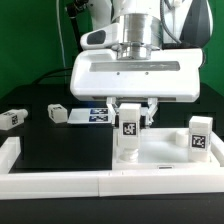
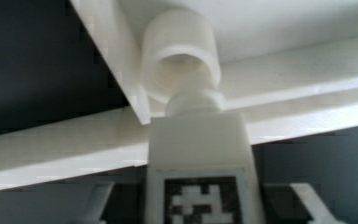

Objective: Assemble square table

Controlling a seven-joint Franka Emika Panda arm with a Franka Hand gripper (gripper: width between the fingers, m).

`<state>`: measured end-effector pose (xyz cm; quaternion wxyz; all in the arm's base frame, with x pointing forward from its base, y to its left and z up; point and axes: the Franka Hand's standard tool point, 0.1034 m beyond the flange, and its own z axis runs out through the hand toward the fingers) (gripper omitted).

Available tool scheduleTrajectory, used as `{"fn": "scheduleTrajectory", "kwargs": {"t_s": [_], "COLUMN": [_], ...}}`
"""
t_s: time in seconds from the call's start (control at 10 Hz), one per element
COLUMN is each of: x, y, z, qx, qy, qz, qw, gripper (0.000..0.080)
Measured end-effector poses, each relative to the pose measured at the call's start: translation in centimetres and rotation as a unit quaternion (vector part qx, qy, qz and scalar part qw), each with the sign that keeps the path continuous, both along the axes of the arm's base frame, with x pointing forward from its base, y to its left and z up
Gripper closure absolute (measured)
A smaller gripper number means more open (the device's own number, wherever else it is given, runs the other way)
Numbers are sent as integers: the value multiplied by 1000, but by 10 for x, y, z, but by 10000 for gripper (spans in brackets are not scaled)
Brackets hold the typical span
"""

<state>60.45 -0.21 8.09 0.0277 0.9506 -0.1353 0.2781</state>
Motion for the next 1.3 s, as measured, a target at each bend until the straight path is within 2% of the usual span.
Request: {"fn": "scheduleTrajectory", "kwargs": {"t_s": [0.4,0.8,1.3], "x": [-2,-7,-4], "y": [-2,-9,-6], "z": [0,-12,-12], "qx": [-1,-6,-16], "qy": [1,10,-9], "qz": [0,-2,5], "qw": [1000,1000,1000], "gripper": [512,512,512]}}
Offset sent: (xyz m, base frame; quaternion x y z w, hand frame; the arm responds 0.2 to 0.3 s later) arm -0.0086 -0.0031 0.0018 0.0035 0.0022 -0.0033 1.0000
